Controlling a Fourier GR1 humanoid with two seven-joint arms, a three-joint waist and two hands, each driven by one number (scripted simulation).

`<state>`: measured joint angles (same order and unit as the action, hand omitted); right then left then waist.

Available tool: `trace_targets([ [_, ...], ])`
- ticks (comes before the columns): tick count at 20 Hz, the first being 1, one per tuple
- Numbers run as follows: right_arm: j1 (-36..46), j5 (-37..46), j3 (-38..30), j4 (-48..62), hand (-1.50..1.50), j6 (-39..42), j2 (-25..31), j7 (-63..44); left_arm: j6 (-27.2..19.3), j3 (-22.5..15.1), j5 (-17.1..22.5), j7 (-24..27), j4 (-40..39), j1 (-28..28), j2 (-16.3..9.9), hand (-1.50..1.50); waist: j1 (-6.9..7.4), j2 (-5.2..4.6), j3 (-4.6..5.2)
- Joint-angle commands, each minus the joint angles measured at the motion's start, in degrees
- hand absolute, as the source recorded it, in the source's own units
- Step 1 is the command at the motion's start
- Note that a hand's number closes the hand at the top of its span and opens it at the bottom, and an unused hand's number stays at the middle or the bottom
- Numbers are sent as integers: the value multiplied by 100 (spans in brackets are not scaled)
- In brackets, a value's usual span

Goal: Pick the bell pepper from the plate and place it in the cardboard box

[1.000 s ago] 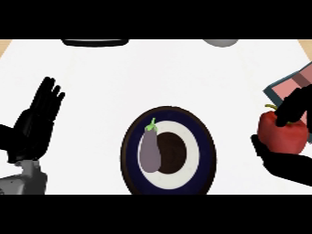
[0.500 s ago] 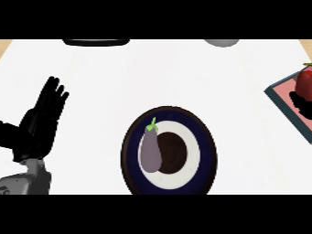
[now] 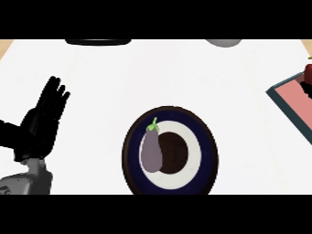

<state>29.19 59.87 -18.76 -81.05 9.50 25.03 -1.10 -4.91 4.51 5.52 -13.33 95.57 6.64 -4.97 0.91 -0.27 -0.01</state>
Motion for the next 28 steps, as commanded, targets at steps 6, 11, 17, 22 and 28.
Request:
trace_targets([
  [6, 378, 756, 418, 2434, -150, 640, 688, 142, -41, -198, -164, 82, 102, -137, 102, 0, 90, -21, -3],
  [11, 886, 143, -191, 3463, -150, -519, 765, 1264, 109, 148, 43, 74, -342, 230, -138, 0, 27, -20, -6],
  [17, 1067, -1095, -1096, 2964, -150, -1399, 384, 2179, -17, -3, -8, -244, 90, 122, -54, 0, -14, 21, -17],
  [22, 1597, -2107, -1720, 3276, -150, -517, 445, 1874, 67, 151, 68, -56, -228, 250, -123, 0, -62, 21, -1],
  [28, 1431, -3580, -2863, 3628, -150, 381, 579, 1849, 113, 149, 79, 85, 17, -167, -108, 0, -107, 47, -5],
])
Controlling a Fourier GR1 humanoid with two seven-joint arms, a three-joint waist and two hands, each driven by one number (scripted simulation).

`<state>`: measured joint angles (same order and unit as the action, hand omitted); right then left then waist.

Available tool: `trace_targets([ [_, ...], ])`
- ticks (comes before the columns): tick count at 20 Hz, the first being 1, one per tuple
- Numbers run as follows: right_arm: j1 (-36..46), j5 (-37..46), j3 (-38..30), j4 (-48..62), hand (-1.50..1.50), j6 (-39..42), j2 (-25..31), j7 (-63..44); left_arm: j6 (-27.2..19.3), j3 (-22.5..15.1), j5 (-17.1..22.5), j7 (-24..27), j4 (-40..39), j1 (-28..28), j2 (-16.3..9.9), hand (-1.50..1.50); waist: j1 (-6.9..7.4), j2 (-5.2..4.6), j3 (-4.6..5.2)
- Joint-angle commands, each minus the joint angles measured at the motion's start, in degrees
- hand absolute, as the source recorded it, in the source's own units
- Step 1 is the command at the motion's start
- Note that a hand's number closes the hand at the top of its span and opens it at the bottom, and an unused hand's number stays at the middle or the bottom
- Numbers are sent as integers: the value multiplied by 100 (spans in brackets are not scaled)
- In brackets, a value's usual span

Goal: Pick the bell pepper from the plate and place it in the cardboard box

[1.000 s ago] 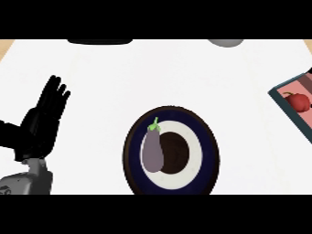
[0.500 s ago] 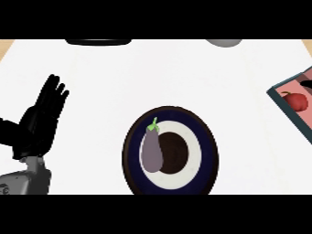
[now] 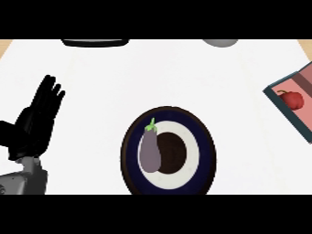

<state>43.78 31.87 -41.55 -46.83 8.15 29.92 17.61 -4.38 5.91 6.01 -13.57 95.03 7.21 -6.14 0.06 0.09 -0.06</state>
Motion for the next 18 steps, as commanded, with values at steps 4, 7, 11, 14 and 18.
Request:
trace_targets([
  [4, 49, -1145, -790, 661, -150, 603, 482, 64, 159, 224, 187, -31, -94, 149, -193, 0, 23, -30, 2],
  [7, -311, -1484, -1031, 747, -150, 877, 828, 182, -184, -312, -234, -146, 509, -270, 197, 0, 34, -10, -1],
  [11, -330, -1675, -1043, 1392, -150, 686, 1196, 711, -86, -285, -238, 219, 20, -153, 228, 0, 54, -32, 0],
  [14, -520, -1914, -1010, 1414, -150, 803, 1368, 820, -19, -17, -57, 214, -159, 37, 88, 0, 31, -24, 2],
  [18, -603, -1971, -949, 2129, -150, 875, 1759, 1261, 133, -61, -17, 114, 145, -195, -3, 0, 80, -37, -2],
])
